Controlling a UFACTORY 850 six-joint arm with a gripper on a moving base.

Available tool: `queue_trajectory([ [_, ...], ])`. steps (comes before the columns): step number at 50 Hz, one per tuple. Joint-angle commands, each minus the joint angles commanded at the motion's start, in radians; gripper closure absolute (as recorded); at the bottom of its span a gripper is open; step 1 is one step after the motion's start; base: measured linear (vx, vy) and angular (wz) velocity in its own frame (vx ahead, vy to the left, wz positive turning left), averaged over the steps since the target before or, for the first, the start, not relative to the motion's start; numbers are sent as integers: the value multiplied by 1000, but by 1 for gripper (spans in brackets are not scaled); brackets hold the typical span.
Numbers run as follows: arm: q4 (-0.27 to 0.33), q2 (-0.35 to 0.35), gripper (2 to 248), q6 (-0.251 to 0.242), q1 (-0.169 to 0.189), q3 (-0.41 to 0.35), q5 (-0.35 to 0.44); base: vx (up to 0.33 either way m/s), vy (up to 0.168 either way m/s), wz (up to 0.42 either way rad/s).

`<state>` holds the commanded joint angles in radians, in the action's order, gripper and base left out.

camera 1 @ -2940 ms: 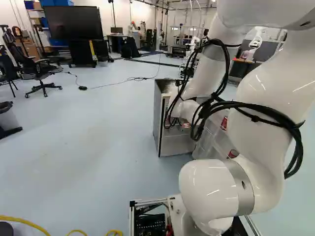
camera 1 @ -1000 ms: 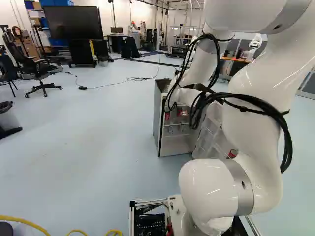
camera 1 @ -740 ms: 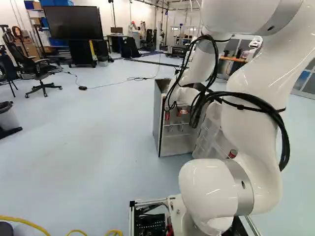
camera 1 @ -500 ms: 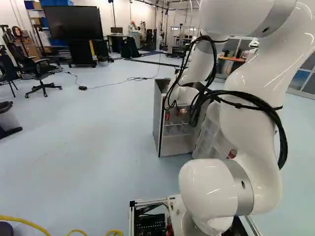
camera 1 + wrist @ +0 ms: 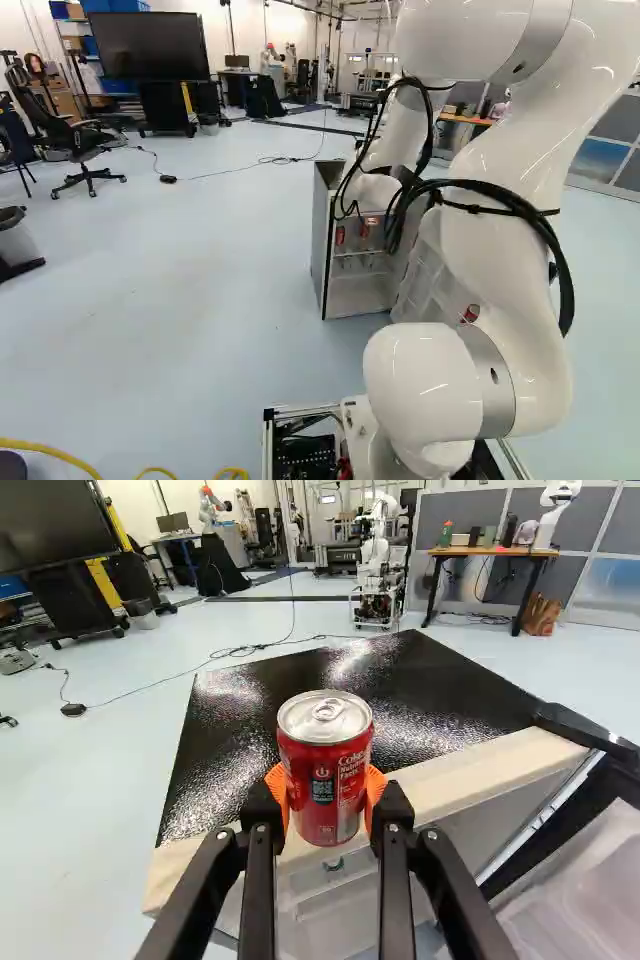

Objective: Grab a drink from the fridge

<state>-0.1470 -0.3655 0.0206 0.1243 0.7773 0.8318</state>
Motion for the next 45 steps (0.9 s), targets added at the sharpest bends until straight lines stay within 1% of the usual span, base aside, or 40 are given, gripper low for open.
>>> queue_trajectory([
  [26, 0, -73, 155, 0, 6, 81, 0, 0, 0, 0],
  [45, 0, -84, 155, 0, 7, 95, 0, 0, 0, 0],
])
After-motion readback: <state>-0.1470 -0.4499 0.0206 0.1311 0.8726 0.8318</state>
